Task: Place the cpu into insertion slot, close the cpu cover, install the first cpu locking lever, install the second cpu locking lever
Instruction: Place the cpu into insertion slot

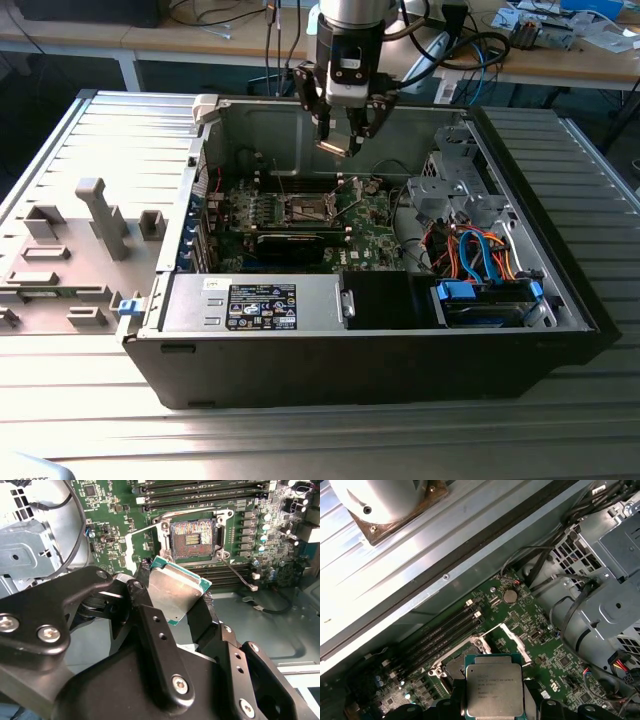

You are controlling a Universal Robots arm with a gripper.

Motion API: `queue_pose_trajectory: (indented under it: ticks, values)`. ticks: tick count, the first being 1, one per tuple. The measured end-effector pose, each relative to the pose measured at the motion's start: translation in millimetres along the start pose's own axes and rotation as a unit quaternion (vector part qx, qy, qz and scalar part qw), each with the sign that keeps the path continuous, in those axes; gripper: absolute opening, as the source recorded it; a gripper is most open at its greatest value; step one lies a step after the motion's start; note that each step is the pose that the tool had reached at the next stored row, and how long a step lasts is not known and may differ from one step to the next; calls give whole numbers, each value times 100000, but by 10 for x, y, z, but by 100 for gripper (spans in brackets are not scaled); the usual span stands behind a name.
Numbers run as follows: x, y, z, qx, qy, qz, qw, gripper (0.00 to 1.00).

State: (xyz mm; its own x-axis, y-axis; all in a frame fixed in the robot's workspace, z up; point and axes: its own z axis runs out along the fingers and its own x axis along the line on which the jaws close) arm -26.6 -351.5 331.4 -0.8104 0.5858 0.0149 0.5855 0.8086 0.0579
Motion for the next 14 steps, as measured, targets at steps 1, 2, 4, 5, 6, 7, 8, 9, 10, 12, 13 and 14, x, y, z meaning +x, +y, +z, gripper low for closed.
queue_pose_trajectory:
  ticks: [1, 2, 4, 5, 6, 7, 8, 9, 10, 12, 13, 14]
  values:
    - [0, 0, 0, -2, -8, 115, 100000, 55]
    - [0, 0, 1, -8, -20, 317, 99999, 55]
    - [0, 0, 2, -9, -28, 484, 99999, 55]
    - [0, 0, 3, -9, -34, 595, 99998, 55]
    - [0, 0, 3, -13, -41, 690, 99998, 55]
    - [0, 0, 4, -10, -45, 750, 99997, 55]
    - [0, 0, 4, -14, -48, 821, 99997, 55]
    - [0, 0, 5, -13, -52, 871, 99996, 55]
    - [0, 0, 5, -14, -57, 921, 99996, 55]
    - [0, 0, 6, -10, -65, 1007, 99995, 55]
    - [0, 0, 6, -8, -69, 1039, 99995, 55]
    - [0, 0, 6, -5, -70, 1069, 99994, 55]
